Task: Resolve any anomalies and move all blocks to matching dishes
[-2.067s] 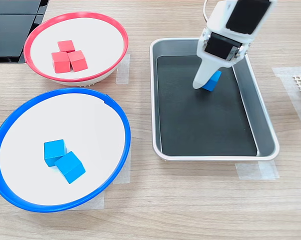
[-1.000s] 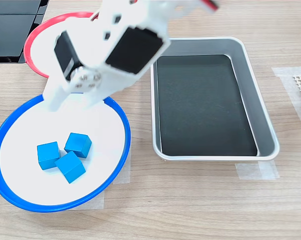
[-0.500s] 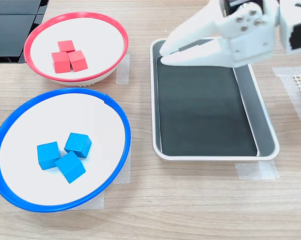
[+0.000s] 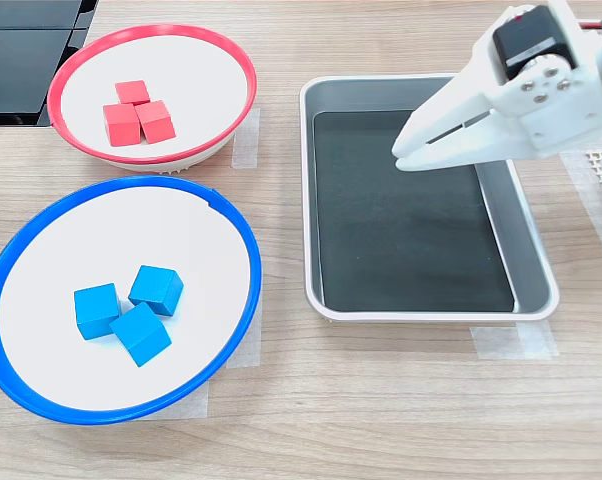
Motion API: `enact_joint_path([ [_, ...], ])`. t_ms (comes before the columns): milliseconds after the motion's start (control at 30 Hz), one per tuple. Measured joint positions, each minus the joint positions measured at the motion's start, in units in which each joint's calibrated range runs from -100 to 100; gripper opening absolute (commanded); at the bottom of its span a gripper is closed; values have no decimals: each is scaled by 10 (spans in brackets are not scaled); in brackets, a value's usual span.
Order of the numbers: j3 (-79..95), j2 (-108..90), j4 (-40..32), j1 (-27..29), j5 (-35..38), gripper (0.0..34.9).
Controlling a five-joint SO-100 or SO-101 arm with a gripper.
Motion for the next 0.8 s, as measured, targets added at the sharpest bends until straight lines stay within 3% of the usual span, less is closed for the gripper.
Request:
enact_joint_path([
  [800, 0, -2, 7, 0, 0, 3],
])
